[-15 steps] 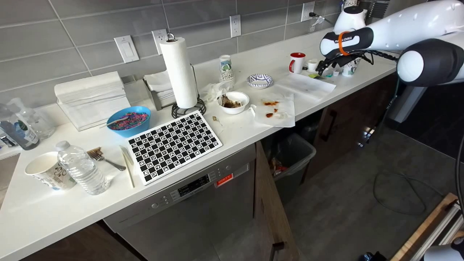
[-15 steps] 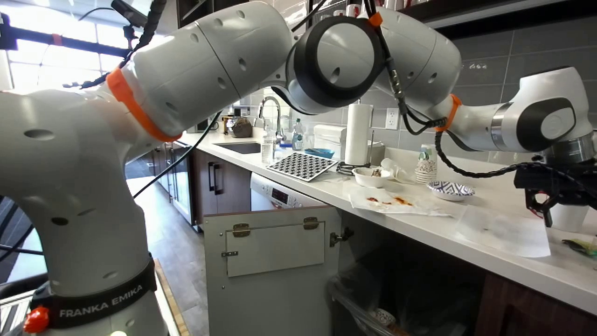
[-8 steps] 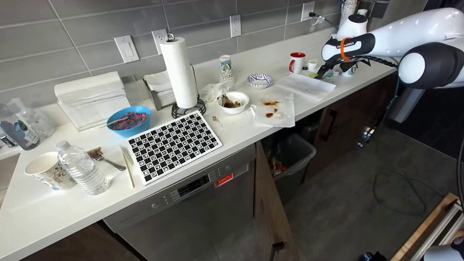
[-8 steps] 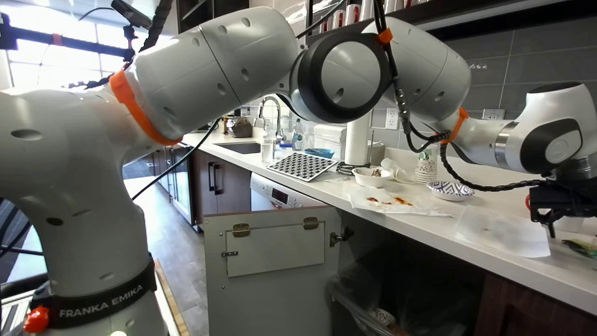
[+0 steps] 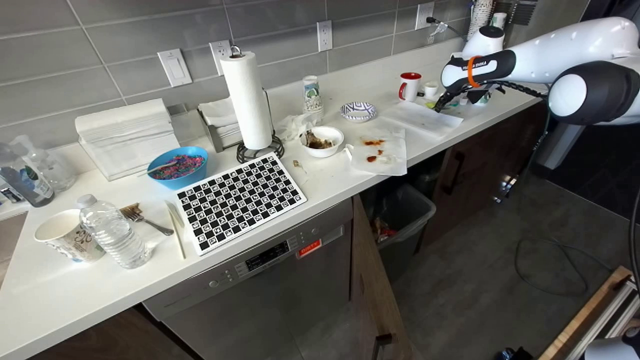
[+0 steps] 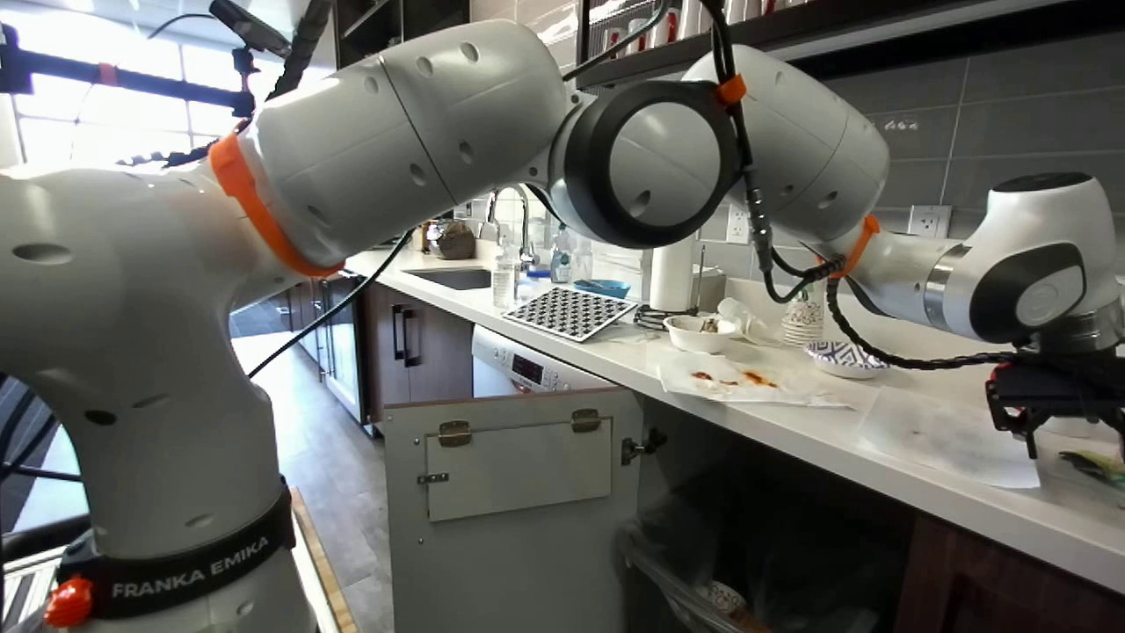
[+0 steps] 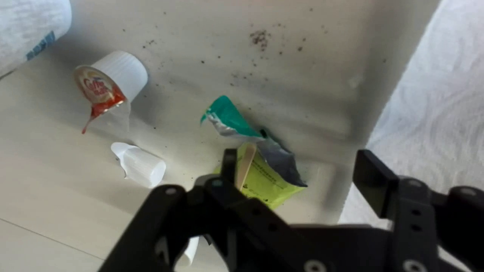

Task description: Put the white item in the bin

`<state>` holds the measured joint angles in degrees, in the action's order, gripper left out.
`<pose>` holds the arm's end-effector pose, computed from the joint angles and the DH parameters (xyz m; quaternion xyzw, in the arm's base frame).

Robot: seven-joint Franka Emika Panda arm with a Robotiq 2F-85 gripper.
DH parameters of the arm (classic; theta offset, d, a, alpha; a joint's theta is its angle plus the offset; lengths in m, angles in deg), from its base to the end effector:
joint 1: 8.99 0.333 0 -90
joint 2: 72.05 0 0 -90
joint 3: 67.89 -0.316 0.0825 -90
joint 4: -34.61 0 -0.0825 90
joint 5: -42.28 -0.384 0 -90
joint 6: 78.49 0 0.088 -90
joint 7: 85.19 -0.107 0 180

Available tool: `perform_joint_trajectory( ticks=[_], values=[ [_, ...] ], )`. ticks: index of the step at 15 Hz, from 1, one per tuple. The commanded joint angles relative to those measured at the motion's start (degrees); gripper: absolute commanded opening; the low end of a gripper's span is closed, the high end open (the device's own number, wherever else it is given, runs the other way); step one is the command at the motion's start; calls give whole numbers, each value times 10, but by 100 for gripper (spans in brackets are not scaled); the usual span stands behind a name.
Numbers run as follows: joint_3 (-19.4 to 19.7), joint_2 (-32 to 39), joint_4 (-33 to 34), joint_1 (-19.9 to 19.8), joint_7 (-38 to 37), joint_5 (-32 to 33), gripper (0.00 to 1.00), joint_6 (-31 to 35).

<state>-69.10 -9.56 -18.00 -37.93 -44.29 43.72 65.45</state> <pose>0.7308 -0.3932 0.2664 0.9621 0.1112 0.2046 0.1421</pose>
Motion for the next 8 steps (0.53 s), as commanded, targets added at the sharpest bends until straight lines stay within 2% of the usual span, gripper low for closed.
perform_joint_trajectory(
  ticks=[1,2,4,6,8],
  values=[
    [-7,22,23,-5,19,0,50,12],
    [-3,24,25,-3,15,1,84,13],
    [-3,27,28,-4,10,-2,88,19],
    [-1,30,31,-5,1,-4,98,36],
    [1,35,34,-6,-7,-5,100,55]
  ],
)
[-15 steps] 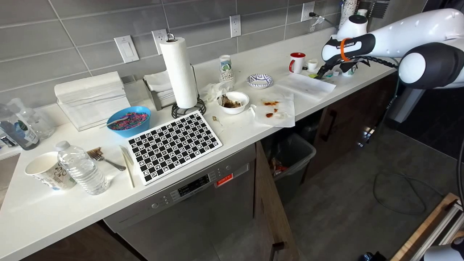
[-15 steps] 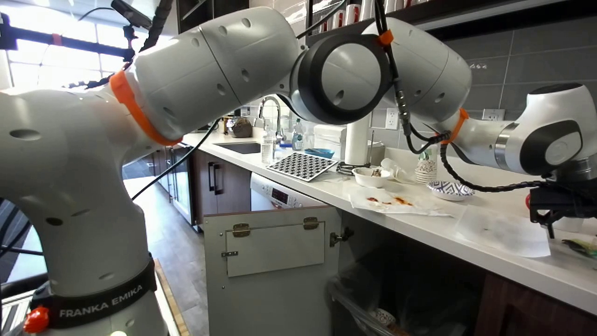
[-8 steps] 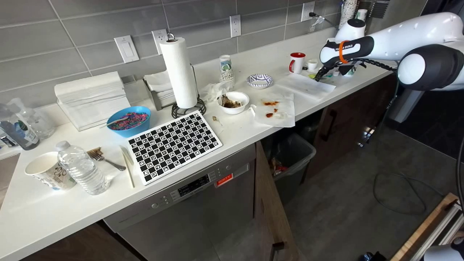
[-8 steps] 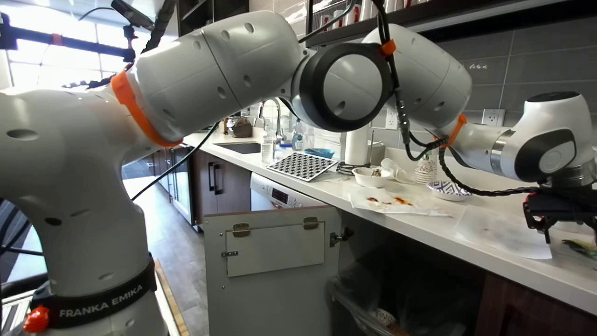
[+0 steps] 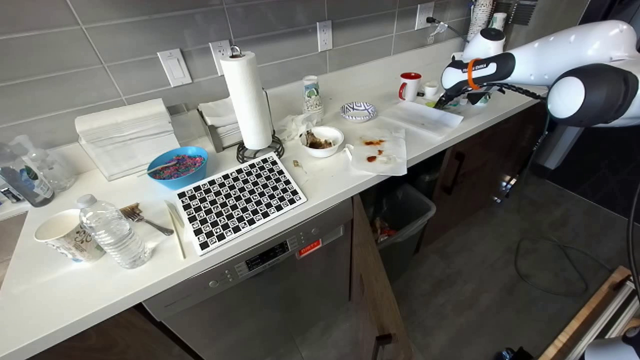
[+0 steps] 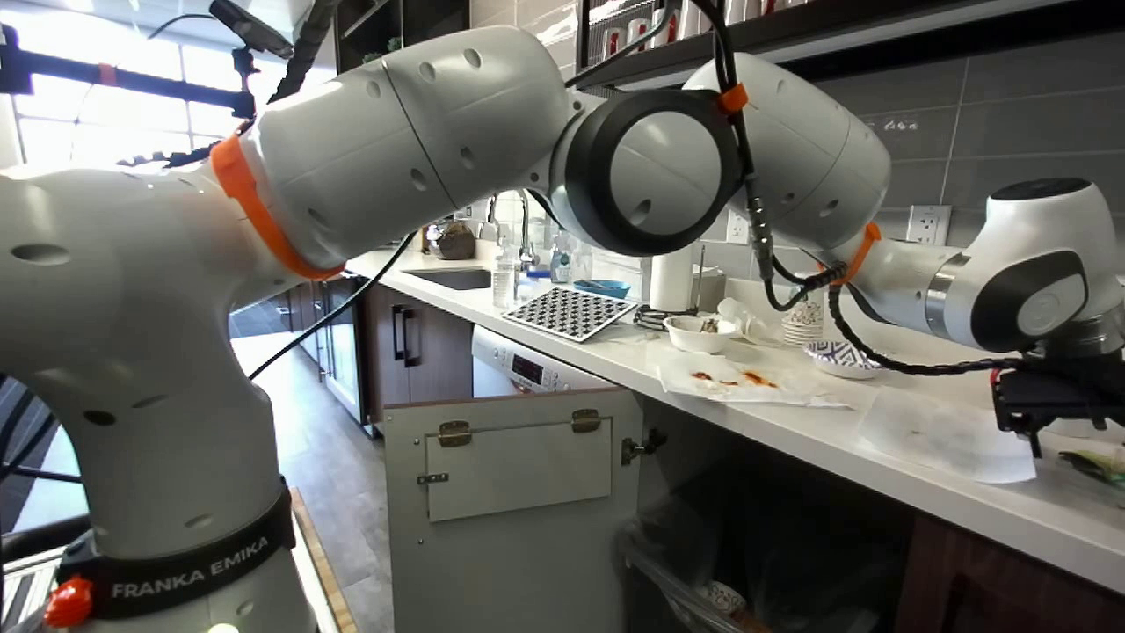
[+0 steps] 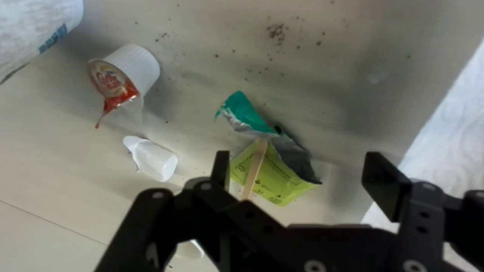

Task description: Put the white item in the bin

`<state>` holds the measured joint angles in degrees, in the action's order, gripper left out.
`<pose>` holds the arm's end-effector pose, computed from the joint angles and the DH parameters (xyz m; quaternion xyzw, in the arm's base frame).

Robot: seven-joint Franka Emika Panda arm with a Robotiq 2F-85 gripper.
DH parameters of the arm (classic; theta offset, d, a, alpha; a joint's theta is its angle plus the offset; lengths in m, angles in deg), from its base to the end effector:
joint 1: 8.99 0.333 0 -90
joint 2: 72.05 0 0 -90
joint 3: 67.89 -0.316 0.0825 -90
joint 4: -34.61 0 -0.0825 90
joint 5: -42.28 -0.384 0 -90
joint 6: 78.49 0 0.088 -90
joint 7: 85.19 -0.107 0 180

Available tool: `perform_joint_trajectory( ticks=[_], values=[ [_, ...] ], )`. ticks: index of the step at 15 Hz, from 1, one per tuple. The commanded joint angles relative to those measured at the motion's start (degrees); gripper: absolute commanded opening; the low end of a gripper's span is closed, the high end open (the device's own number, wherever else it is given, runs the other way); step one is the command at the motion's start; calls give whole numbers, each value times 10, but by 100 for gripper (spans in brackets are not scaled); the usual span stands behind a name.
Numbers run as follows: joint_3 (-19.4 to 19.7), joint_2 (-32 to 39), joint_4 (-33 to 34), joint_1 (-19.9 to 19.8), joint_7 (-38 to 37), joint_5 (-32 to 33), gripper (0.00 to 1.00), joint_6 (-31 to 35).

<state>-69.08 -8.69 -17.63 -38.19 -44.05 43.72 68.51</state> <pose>0.7311 -0.3978 0.2640 0.9563 0.1103 0.2217 0.1553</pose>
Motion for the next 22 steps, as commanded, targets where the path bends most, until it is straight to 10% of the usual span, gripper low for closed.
perform_joint_trajectory(
  ticks=[1,6,17,22],
  values=[
    [3,29,33,-3,-14,-4,100,32],
    [13,46,45,0,-37,-2,89,59],
    [24,60,57,2,-59,2,2,74],
    [23,57,55,1,-59,0,1,67]
  ],
)
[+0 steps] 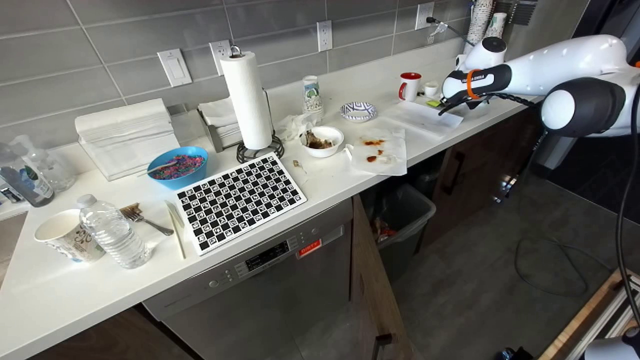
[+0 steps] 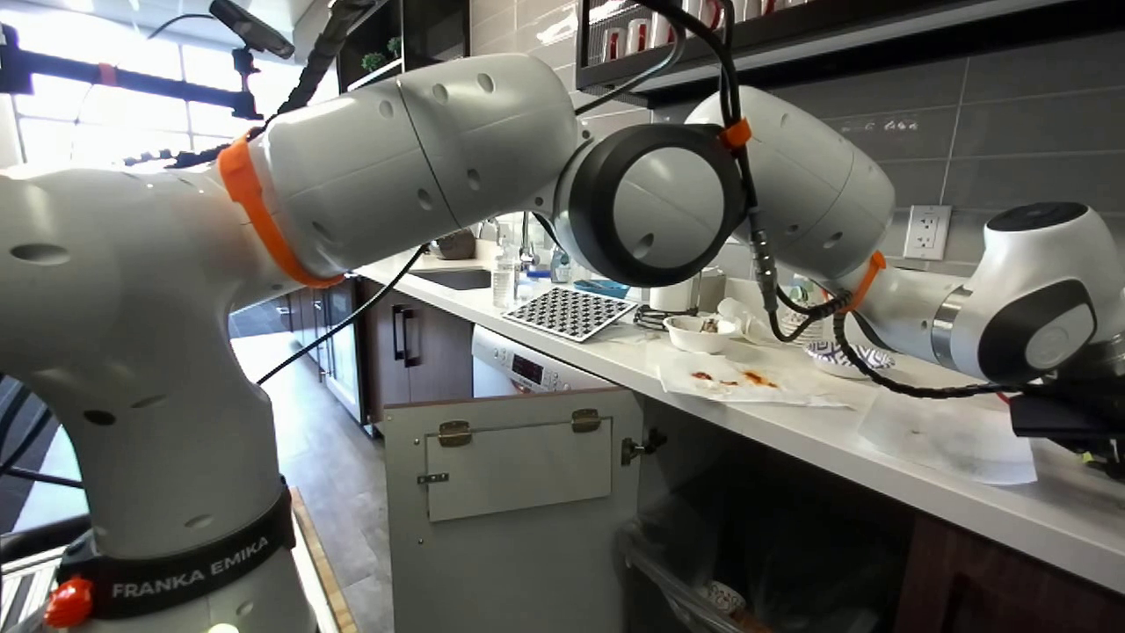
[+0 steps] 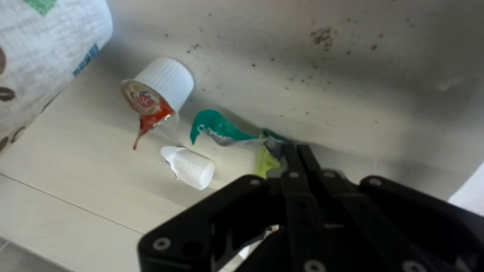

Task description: Put the white item in the bin

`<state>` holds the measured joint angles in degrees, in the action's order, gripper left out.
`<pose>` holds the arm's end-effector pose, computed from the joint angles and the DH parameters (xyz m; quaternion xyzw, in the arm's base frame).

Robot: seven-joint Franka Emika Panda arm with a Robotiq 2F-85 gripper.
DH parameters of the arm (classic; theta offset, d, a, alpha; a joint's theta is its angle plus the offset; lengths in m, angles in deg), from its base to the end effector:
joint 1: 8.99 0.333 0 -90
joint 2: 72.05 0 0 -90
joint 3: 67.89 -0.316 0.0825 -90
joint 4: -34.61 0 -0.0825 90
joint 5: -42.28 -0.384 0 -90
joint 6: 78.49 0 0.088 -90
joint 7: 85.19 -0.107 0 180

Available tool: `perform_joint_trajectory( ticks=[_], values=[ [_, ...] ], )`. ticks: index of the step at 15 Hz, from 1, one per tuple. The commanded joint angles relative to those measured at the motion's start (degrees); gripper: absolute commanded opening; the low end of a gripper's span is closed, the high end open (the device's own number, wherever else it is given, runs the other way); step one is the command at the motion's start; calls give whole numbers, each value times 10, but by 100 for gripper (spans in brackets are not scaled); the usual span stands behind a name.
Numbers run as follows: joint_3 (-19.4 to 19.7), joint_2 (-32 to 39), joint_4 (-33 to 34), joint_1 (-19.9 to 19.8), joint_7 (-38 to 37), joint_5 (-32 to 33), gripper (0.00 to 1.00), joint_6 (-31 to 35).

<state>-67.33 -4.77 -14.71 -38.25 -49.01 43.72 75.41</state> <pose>0.7300 -0.4125 0.2490 0.9451 0.0657 0.2616 0.1844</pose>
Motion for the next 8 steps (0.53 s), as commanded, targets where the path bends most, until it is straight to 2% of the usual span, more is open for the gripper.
perform_joint_trajectory(
  ticks=[1,5,8],
  values=[
    [4,16,24,2,-8,0,1,-2],
    [15,-7,3,11,-22,5,1,-3],
    [44,-30,-22,25,-44,17,1,3]
  ],
)
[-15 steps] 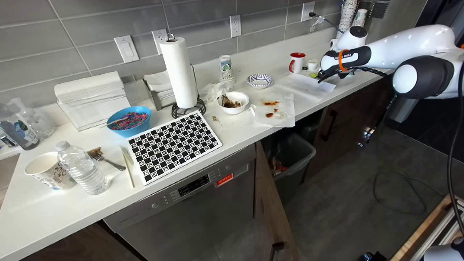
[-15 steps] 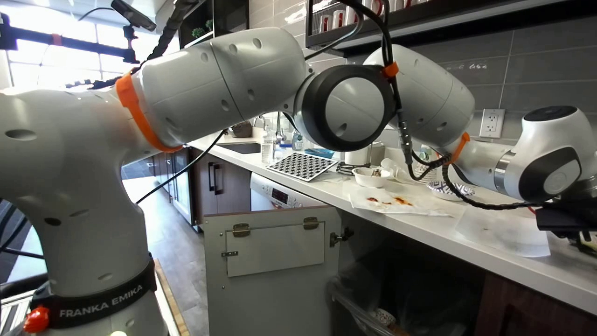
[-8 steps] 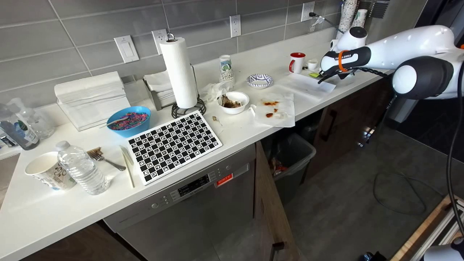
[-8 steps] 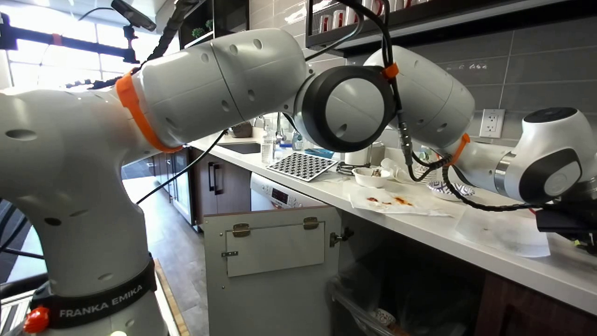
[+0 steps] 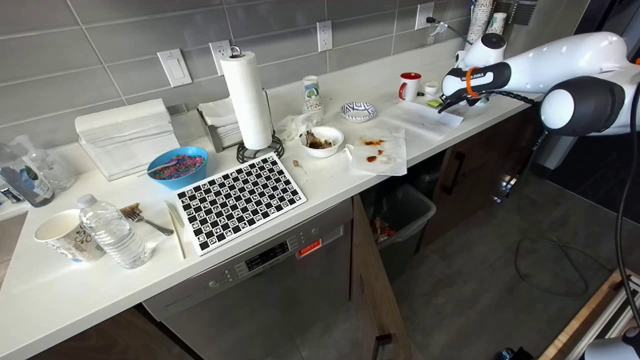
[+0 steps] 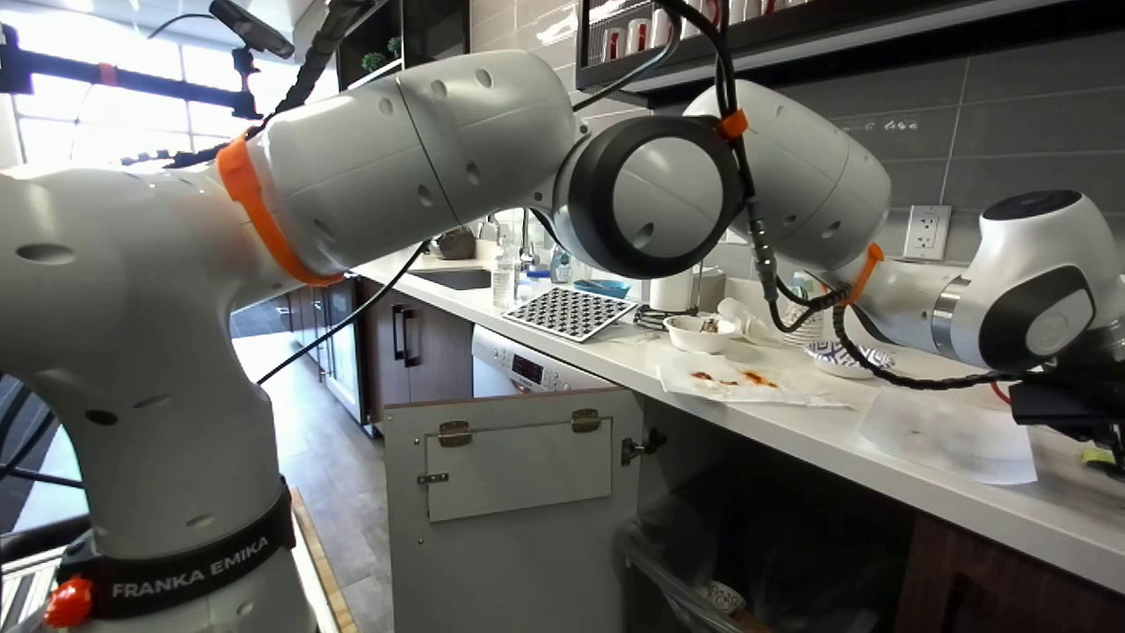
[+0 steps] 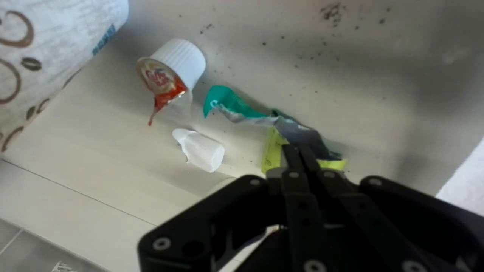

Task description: Put the white item in the bin

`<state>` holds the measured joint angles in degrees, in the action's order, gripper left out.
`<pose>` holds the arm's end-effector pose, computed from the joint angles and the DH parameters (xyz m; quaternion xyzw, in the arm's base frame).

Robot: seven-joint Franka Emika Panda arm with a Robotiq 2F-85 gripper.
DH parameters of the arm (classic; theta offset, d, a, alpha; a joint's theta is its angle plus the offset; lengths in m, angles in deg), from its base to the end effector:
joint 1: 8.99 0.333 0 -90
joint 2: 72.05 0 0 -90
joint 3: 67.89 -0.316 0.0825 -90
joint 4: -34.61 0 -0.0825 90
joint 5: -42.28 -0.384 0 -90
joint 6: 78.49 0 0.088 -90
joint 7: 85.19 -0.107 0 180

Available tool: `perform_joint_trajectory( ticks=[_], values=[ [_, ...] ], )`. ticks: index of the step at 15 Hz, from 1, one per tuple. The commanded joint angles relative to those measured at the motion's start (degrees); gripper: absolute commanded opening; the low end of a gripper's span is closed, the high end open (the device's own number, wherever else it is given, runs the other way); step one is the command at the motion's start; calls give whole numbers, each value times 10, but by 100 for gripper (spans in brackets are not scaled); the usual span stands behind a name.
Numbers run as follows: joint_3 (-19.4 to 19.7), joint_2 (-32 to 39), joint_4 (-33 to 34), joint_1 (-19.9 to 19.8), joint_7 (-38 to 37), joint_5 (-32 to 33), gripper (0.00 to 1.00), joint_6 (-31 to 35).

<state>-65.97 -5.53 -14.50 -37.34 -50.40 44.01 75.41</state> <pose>0.7333 -0.4098 0.2622 0.9424 0.0624 0.2647 0.1948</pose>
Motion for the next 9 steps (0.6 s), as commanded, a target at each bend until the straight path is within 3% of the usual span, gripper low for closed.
perform_joint_trajectory(
  ticks=[1,2,3,5,7,9],
  values=[
    [35,-25,-25,18,-29,14,1,3],
    [43,-25,-22,21,-35,15,9,0],
    [47,-24,-20,23,-35,13,29,-1],
    [51,-19,-13,25,-37,9,34,-4],
    [53,-17,-10,27,-36,8,11,-6],
    [50,-18,-10,27,-31,6,1,-6]
  ],
)
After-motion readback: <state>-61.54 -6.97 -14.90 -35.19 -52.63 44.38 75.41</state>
